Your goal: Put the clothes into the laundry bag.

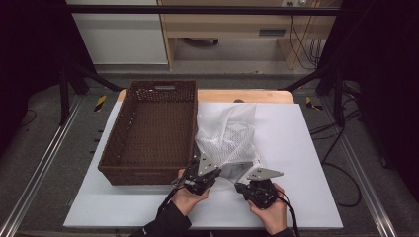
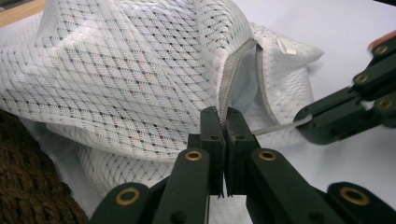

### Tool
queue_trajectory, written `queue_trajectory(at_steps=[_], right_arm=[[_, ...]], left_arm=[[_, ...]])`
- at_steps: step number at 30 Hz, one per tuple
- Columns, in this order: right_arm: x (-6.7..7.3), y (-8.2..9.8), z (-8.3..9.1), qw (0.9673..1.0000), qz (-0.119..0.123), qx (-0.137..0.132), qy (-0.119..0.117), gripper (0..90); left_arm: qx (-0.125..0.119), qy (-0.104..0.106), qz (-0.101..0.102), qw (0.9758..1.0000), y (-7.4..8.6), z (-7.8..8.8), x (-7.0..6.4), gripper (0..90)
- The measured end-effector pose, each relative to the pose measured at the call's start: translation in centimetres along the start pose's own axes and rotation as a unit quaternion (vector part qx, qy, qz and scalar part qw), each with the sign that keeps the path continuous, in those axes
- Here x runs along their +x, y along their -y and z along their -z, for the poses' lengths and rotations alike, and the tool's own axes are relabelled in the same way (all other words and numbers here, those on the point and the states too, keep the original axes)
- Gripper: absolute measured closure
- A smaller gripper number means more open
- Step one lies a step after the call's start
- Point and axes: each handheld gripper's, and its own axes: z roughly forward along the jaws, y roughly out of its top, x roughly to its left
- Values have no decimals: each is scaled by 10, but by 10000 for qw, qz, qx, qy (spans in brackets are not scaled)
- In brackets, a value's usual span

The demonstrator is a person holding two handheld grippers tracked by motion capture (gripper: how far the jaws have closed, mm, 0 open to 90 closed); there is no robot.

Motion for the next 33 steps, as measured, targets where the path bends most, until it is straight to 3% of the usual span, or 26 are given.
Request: queue_trajectory(at_steps=[2, 4, 8, 12, 14, 18, 20, 22, 29, 31, 33], right_arm=[[-3, -1, -7, 9999, 37, -6, 135, 687], [-4, -6, -8, 9995, 158, -202, 205, 642], [-5, -24, -8, 9972, 262, -671, 210, 713], [-11, -38, -24, 9971, 21, -713, 253, 827], [-13, -42, -36, 9971, 40, -619, 442, 900], [-20, -41, -61, 9964, -5, -460, 705, 900], [-24, -42, -70, 9964, -118, -501, 673, 900], [-26, -45, -74, 9956, -201, -617, 673, 900], [-23, -64, -88, 9890, -41, -818, 1236, 900], [-23, -64, -91, 9875, -102, -888, 1298, 900], [-24, -64, -89, 9883, -77, -867, 1256, 900]], left_arm=[[13, 1, 12, 10000, 1, -1, 1, 879], [27, 0, 18, 10000, 1, -2, 1, 879], [6, -19, -14, 10000, 1, -2, 0, 879], [-5, 14, 46, 10000, 1, -2, 2, 880], [-19, 2, 44, 10000, 0, -2, 2, 880], [-20, -18, -31, 10000, 0, 0, -1, 882], [-30, 13, -18, 10000, -1, 0, -1, 884], [-44, 33, -13, 10000, -2, 1, -2, 885], [-122, 17, -65, 9999, -4, 6, -4, 886], [-116, 37, -33, 9999, -3, 5, -2, 886], [-118, 45, -3, 9999, -2, 5, 0, 885]])
